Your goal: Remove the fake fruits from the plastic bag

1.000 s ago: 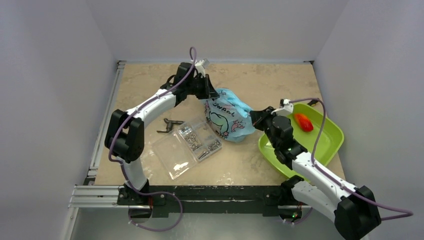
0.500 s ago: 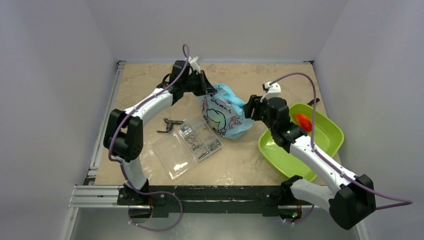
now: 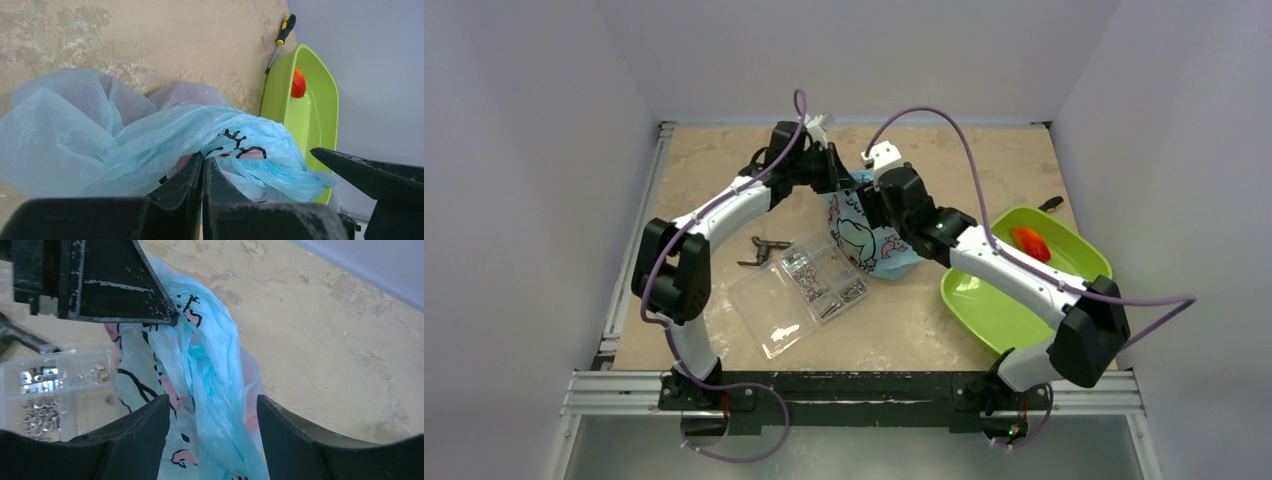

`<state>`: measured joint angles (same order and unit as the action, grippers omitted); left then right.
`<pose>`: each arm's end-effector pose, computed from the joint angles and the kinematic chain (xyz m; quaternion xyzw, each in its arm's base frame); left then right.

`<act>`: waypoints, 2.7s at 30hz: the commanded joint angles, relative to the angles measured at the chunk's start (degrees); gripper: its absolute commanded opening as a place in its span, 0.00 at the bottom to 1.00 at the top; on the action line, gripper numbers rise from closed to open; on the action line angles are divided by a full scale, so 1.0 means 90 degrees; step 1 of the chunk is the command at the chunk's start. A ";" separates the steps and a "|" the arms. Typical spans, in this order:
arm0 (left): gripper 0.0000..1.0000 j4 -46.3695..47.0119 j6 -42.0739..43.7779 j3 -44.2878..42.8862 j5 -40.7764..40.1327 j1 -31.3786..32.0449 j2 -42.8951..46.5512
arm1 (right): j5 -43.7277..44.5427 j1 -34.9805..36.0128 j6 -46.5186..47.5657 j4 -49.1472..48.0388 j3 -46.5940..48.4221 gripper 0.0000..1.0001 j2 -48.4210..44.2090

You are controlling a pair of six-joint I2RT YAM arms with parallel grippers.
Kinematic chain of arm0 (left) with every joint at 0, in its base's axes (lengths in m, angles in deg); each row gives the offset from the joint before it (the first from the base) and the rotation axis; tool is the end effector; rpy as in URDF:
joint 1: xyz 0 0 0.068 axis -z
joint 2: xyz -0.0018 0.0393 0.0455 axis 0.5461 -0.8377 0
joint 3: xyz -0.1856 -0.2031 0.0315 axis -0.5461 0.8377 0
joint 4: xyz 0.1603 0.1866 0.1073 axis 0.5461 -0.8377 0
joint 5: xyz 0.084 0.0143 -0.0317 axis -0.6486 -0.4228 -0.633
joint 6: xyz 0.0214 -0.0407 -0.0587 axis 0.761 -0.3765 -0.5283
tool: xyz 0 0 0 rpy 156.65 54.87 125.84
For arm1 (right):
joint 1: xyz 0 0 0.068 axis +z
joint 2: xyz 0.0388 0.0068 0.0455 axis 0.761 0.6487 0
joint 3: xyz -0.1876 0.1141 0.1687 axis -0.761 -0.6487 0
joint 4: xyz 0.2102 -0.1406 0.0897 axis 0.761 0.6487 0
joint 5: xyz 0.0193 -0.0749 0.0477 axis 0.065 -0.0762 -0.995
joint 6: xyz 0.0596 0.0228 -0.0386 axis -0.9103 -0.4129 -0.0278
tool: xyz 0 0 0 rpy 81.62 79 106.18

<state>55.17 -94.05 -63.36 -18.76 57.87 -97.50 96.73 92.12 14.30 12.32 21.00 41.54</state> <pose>0.3997 -0.2170 0.2657 0.0349 0.8468 -0.4300 0.3111 0.2759 0.2205 0.3166 -0.1922 0.8204 0.0381 0.5371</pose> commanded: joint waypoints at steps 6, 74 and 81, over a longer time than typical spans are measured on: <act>0.00 -0.0059 0.0237 -0.0307 0.0091 0.0019 0.0067 | 0.1840 0.0361 0.0368 0.0457 0.0738 0.47 0.0752; 0.93 0.2255 0.7630 0.1259 -0.5372 0.4226 0.1504 | -0.2320 -0.1957 -0.2192 -0.2234 -0.2971 0.00 -0.3081; 0.54 0.2379 0.7872 0.0549 -0.5880 0.4247 0.0998 | -0.2299 -0.1957 -0.2309 -0.2292 -0.3108 0.00 -0.3098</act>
<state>70.91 -26.53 -54.09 -66.54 96.34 -88.73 76.29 74.66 -5.22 -5.71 -6.52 14.83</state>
